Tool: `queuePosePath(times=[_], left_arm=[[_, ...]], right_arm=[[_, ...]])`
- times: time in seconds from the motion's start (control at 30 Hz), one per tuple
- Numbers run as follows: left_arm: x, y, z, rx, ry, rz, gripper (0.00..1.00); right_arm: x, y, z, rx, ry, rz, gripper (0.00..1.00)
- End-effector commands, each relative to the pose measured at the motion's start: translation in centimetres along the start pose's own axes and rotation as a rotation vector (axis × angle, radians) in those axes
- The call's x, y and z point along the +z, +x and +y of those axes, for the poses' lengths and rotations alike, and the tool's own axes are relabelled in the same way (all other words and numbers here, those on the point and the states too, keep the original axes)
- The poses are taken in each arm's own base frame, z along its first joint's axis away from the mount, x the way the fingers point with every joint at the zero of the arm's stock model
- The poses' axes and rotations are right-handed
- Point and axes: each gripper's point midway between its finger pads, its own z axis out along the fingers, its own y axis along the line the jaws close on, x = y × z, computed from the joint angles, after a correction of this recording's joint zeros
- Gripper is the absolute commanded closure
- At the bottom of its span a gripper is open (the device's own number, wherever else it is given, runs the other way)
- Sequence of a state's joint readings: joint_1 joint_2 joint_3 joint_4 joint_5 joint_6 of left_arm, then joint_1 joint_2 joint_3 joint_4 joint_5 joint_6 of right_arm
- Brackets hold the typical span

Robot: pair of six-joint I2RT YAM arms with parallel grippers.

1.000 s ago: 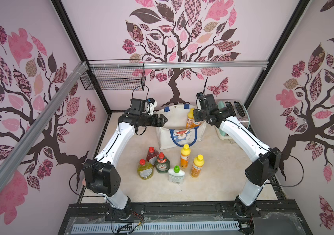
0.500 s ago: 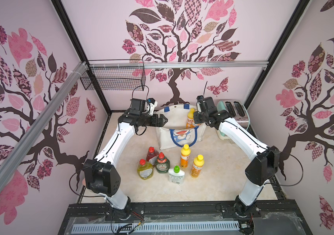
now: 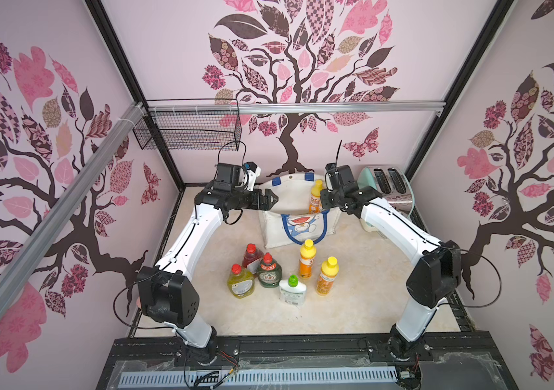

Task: Pack dish soap into the shopping bag
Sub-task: Place the bottle of dish soap in the shopping bag.

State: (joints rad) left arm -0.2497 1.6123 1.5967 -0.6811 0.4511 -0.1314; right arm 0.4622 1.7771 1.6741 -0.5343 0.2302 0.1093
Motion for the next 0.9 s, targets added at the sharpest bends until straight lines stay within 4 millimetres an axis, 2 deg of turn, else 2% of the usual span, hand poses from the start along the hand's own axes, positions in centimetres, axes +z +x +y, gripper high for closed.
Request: queuePosePath(times=[0.0,0.07,0.2,0.47,0.6,0.77,0.87], left_arm=[[-1.0,-0.8,-0.9,0.023,0.018,-0.04,0.02],[-1.0,-0.8,-1.0,0.025,0.021,-0.041,0.02],[-0.9,-0.8,-0.9,0.028,0.021,-0.045,0.03],[-0.9,-0.8,-1.0,0.028,0.024,-0.044,0.03],[-0.9,-0.8,-1.0,0.03,0.024,-0.044,0.03],[-0.9,-0.8,-1.0,0.032,0.024,-0.043,0.03],[-0.9,-0.8,-1.0,0.032,0.023,-0.043,0.03]], right_arm=[[-1.0,-3.1,-1.1,0.03,0.032,-0.102,1.0],[-0.7,-3.0,-1.2,0.026,0.037,-0.097,1.0],[-0.1,-2.7,-1.3,0.023,0.047,-0.083,0.91],[0.7,-2.4,-1.0,0.02,0.04,-0.074,0.85],[0.7,-2.2,-0.9,0.019,0.033,-0.067,0.68],[0.2,-2.3,-0.9,0.022,0.026,-0.072,0.65],[-0.2,-2.4,-0.9,0.023,0.02,-0.074,0.59]])
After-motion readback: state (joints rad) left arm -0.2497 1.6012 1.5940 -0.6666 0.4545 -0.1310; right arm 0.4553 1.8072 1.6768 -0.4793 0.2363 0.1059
